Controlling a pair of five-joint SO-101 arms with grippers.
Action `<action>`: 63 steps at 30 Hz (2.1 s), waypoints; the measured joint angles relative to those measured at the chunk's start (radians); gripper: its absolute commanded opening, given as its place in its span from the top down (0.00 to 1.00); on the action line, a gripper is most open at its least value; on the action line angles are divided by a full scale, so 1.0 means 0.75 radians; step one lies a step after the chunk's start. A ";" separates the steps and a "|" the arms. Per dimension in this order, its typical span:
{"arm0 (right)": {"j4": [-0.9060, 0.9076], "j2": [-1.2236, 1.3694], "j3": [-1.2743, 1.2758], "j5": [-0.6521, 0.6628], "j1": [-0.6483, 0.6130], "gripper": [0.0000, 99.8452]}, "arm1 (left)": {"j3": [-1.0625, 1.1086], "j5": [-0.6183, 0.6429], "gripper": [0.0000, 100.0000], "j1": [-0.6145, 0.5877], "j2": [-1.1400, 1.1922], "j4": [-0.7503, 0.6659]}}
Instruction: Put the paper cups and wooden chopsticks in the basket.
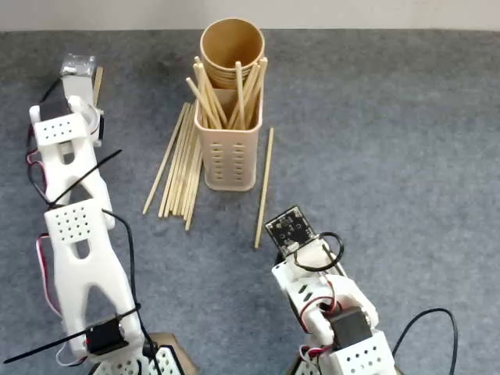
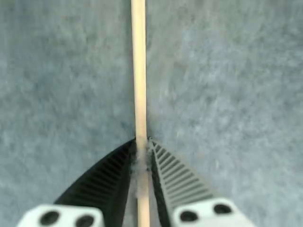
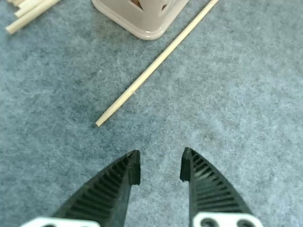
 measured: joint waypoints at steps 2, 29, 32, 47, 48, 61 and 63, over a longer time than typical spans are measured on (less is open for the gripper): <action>0.000 0.000 0.000 0.000 -0.004 0.85 | 0.000 0.000 0.99 -0.002 0.000 0.072; 0.000 0.000 0.000 0.000 -0.004 0.85 | 1.092 -0.012 1.00 0.176 -1.209 0.336; 0.000 0.000 0.000 0.000 -0.004 0.85 | 1.099 -0.010 1.00 0.217 -1.393 0.323; 0.000 0.000 0.000 0.000 -0.006 0.85 | 1.663 0.190 1.00 0.757 -2.578 -0.113; 0.000 0.000 0.000 0.000 -0.016 0.85 | 1.710 0.223 1.00 0.773 -2.600 -0.207; 0.000 0.000 0.000 0.000 -0.043 0.85 | 1.804 0.636 0.99 0.953 -2.240 -1.095; 0.000 0.000 0.000 0.000 -0.045 0.85 | 1.804 0.704 0.99 0.949 -2.171 -1.109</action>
